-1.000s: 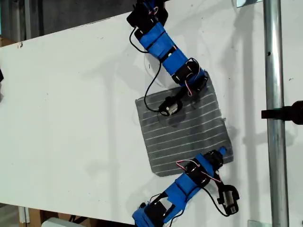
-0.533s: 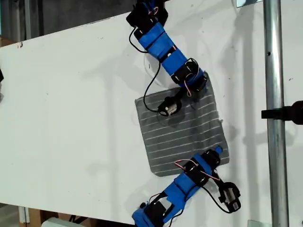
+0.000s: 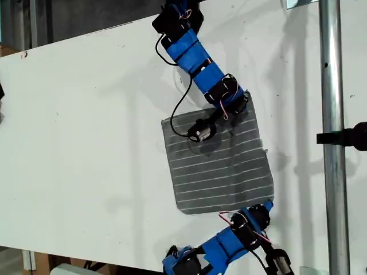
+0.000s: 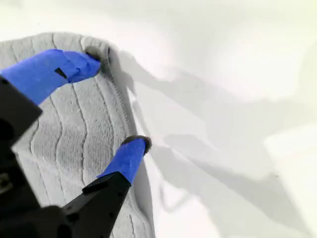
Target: Grasp corners of a towel and fold twice.
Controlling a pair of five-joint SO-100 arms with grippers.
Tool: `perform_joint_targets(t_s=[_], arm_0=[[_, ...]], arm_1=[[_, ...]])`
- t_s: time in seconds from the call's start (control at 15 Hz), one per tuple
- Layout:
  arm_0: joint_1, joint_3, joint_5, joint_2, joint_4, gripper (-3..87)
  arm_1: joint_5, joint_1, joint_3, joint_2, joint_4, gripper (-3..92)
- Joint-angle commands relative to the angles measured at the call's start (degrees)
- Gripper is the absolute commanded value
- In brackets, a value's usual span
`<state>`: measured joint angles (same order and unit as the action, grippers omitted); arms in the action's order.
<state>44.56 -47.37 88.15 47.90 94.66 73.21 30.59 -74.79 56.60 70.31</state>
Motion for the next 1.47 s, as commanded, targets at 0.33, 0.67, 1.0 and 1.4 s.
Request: perform_joint_targets(t_s=[0.33,0.67,1.0,1.4], arm_0=[[-0.97,1.58,-3.69,7.12,-1.85,25.2],[-6.33,1.58,-8.26,5.54,-8.61,24.2],[-7.12,1.32,-6.68,-2.46,-11.34,25.0],[-5.19,0.62,-0.09,-10.72,-13.1,6.0]], arm_1=[[0.0,-1.23,0.0,2.02,1.05,-0.3],[0.18,-1.14,0.09,2.11,1.05,-0.3],[0.79,-0.35,-0.26,2.11,1.32,-0.3],[1.41,0.0,-0.53,2.2,1.49,-0.3]])
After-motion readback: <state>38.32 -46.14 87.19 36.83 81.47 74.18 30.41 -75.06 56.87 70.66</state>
